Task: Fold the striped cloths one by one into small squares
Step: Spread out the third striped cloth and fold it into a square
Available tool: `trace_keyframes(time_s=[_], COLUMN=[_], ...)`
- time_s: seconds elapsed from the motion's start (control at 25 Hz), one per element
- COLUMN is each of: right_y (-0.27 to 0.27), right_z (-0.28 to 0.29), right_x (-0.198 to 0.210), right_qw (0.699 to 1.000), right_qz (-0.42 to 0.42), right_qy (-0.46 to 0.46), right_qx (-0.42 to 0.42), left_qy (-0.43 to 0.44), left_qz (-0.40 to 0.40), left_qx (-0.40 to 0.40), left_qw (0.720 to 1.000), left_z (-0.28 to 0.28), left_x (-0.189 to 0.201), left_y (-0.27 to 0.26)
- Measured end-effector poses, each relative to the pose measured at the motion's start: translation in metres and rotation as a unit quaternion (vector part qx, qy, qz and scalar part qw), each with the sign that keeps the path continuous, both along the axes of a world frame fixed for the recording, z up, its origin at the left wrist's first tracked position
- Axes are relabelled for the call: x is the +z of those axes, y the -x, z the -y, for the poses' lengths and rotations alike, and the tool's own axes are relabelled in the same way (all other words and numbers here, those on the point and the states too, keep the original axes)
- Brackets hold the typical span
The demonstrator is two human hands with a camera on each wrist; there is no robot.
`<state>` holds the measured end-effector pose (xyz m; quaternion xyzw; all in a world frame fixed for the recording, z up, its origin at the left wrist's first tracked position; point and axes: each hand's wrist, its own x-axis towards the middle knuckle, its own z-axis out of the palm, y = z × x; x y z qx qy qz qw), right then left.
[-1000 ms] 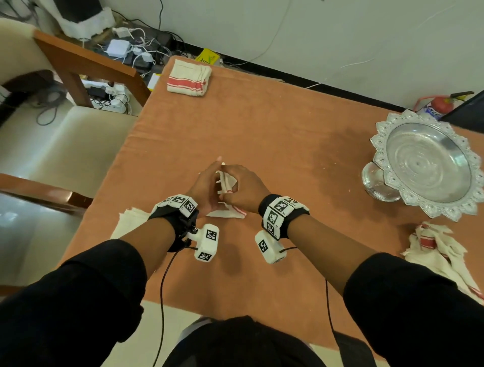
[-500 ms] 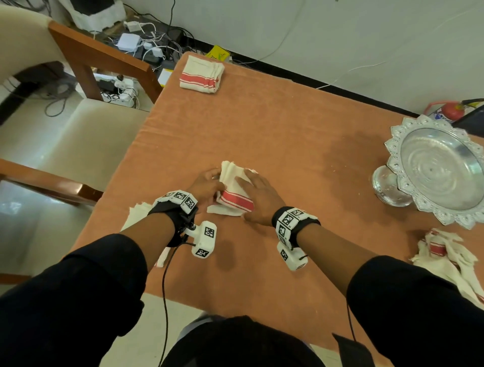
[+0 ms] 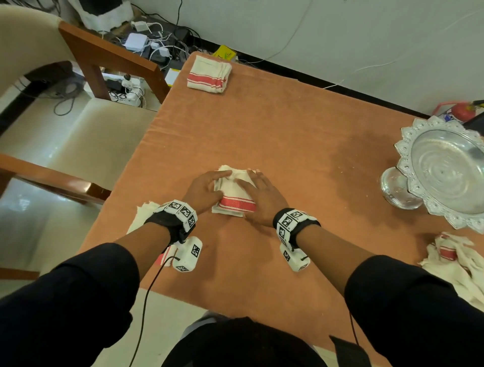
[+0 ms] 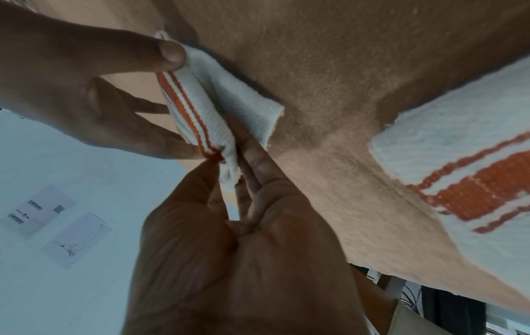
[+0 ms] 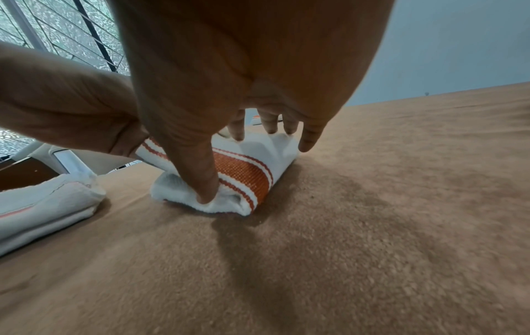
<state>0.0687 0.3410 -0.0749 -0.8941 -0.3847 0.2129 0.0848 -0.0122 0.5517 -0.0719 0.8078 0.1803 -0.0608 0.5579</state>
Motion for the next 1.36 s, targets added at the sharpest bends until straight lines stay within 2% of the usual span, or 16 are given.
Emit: trace_keyframes(time_s=[0.12,0.28,0.4,0.48,0.76,0.96,1.36], right_y=[0.003,0.006,0.006,0.006,0.008,0.008,0.003], right_z=[0.000,-0.002,-0.002,-0.002,-0.008,-0.010,-0.011], right_x=[-0.002,-0.002,-0.002,-0.002,-0.003,0.001,0.007], right_qw=[1.000,1.000,1.000,1.000,0.999,0.999,0.997], right_qz=[0.002,-0.002,0.004,0.009,0.028,0.032,0.007], right_qy=[0.001,-0.022,-0.015,-0.009,0.002,0.017,0.048], right_qx=[0.002,-0.005,0.001,0.011,0.031,0.038,0.055], left_qy=[-0.002,-0.119,-0.160,-0.168,-0.169,-0.154,-0.195], left_qz=[0.015,0.074,0.060,0.028,0.032,0.007,-0.039], left_qx=[-0.003,-0.078,-0.073,-0.059,-0.033,-0.029,-0.085], left_qw=[1.000,0.987,0.983,0.984,0.984,0.988,0.976], left_z=[0.006,0.012,0.011,0.010,0.012,0.007,-0.011], left_x=[0.000,0.003,-0.002,-0.007,-0.011,-0.010,-0.006], left_y=[0.007,0.012,0.017,0.022,0.031,0.026,0.011])
